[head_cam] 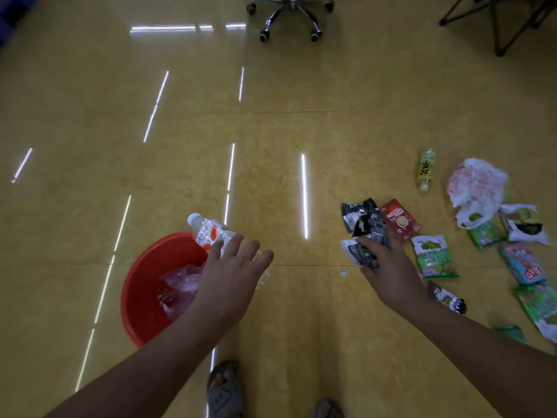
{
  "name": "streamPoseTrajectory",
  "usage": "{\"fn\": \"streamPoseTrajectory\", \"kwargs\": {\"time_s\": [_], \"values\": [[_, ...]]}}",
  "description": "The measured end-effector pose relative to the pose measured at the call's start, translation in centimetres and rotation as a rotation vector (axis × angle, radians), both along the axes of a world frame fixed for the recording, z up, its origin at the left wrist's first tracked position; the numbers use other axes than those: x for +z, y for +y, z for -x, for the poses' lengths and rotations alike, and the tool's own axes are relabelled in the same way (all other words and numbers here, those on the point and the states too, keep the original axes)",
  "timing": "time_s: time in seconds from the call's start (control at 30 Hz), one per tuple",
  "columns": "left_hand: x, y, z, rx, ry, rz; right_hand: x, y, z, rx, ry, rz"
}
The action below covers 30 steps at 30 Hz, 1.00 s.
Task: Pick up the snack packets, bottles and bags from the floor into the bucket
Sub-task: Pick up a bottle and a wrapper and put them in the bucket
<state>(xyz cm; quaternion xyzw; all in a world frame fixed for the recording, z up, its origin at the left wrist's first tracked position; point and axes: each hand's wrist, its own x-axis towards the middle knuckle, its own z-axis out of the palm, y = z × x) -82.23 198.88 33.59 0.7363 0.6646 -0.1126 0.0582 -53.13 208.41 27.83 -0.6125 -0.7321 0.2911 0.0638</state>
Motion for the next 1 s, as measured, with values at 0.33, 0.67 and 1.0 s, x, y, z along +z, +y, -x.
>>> {"fn": "streamPoseTrajectory", "kwargs": {"time_s": [0.33,0.67,1.0], "values": [[-0.7,-6.5,7.3,0.072,-0.087,0.071,0.2,-4.0,14.1,0.252,0.126,0.054],[-4.1,-12.6,13.9,0.302,-0.307,0.007,-2.6,-7.9,24.5,0.465,0.151,0.152],[-8.6,-14.7,16.9,0.309,-0.403,0.084,-7.8,-9.0,30.5,0.579,0.036,0.218]]}}
